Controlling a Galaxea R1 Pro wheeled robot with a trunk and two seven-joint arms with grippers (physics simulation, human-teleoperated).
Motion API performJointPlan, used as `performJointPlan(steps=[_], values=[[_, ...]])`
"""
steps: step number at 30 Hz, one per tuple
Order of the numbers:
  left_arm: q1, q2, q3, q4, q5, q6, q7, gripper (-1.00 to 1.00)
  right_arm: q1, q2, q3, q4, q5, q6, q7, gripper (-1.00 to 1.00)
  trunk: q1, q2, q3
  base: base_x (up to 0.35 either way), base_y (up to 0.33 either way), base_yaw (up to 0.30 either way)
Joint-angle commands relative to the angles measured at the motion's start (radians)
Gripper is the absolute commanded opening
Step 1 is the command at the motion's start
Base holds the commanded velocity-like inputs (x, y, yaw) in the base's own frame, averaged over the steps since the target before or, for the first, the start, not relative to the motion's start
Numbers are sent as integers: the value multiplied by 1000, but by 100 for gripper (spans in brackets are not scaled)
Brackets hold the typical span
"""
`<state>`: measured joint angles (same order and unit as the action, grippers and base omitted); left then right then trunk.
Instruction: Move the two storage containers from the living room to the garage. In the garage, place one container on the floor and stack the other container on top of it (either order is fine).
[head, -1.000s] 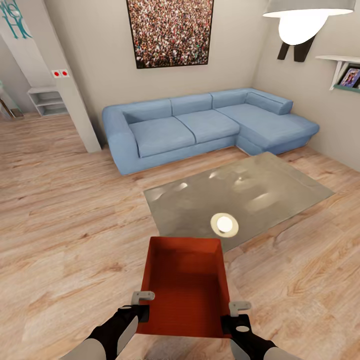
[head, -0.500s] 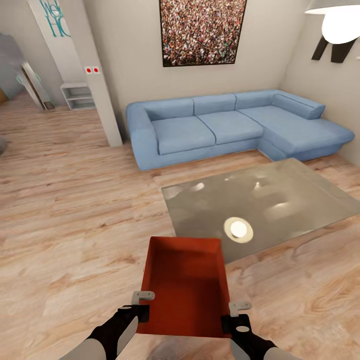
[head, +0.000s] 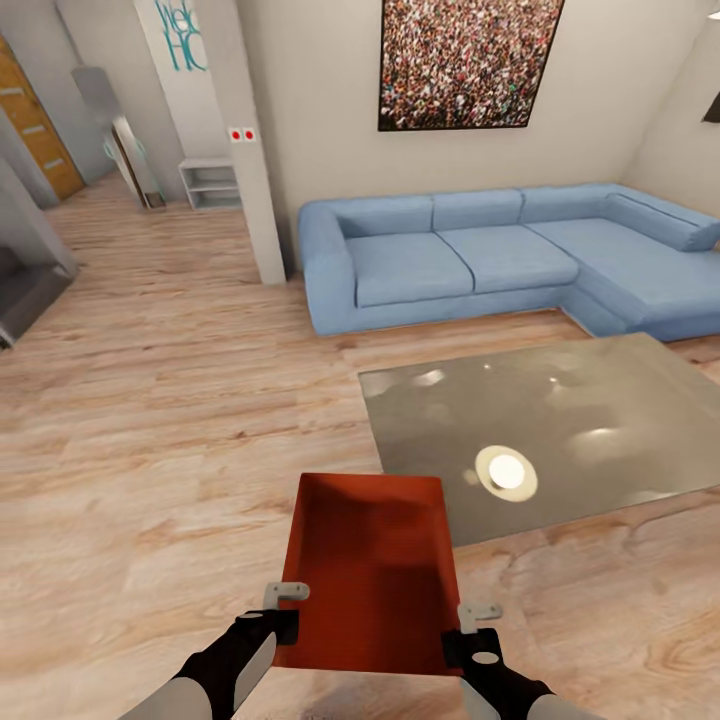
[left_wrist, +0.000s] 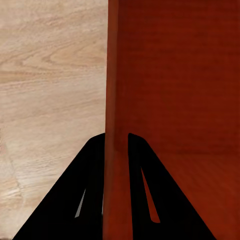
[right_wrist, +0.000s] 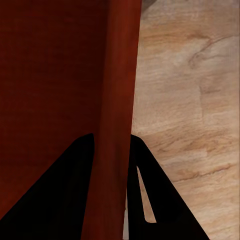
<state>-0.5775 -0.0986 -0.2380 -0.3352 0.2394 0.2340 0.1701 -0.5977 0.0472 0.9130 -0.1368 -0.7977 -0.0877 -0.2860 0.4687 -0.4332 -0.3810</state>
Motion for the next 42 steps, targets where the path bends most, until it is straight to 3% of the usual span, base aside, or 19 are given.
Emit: performJointPlan(steps=[1,42], values=[[-1,2,-29,-5,15,-5,-4,-100,0,-4,1,6,-31,14,-4,-100,0,-2,-2,0,0,270],[-2,2,-29,-5,15,-7,-4,-100,0,-4,1,6,-31,14,-4,-100,0,-2,-16,0,0,270]])
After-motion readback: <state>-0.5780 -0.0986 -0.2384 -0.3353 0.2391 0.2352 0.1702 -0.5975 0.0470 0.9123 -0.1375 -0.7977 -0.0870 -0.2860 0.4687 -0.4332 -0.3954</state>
